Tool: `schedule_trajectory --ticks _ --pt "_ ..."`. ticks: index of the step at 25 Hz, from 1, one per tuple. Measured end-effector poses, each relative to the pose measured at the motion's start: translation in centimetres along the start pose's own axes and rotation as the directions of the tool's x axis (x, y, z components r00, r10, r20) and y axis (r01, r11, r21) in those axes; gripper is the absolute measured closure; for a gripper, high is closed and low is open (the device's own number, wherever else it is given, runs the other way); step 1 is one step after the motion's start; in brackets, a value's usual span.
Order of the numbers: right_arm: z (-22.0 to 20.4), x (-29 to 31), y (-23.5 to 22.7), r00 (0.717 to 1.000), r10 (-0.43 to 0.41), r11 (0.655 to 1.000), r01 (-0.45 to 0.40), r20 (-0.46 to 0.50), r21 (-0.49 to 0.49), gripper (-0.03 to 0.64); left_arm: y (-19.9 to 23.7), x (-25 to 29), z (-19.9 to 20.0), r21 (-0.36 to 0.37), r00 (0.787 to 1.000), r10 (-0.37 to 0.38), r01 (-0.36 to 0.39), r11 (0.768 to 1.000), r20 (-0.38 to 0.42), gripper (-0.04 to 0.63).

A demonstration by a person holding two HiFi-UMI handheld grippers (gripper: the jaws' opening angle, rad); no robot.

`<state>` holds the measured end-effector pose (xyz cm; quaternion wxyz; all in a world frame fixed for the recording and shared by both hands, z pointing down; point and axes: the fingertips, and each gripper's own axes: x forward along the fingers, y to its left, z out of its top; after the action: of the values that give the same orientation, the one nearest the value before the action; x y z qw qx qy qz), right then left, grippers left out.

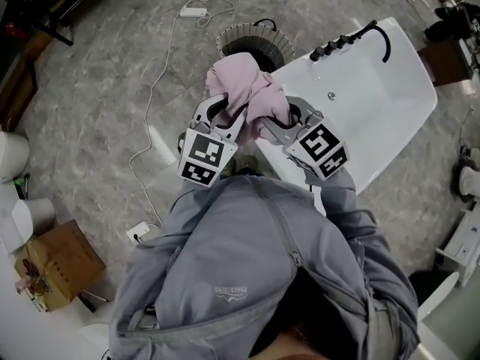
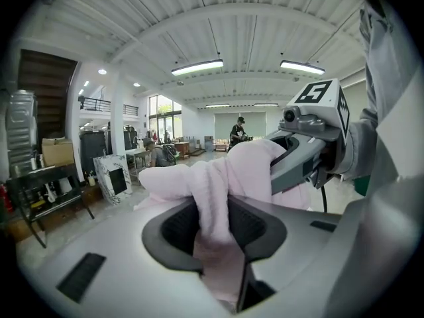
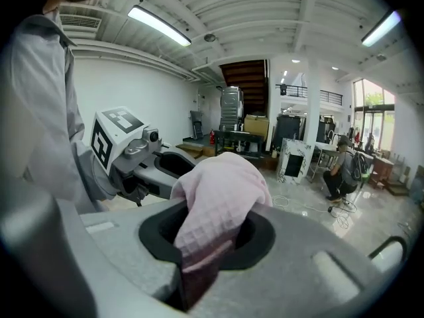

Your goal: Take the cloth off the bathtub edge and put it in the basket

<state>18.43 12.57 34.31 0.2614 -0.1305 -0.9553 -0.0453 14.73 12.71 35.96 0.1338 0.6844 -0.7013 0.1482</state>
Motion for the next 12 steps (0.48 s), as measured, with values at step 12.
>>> schedule_trajectory --ticks 12 --pt "6.1 1.4 1.5 0.983 0.146 0.981 -0.130 0.107 -0.140 0.538 3.7 -5.0 3.0 -0.029 0.972 0.223 -0.221 0.975 0.081 0.480"
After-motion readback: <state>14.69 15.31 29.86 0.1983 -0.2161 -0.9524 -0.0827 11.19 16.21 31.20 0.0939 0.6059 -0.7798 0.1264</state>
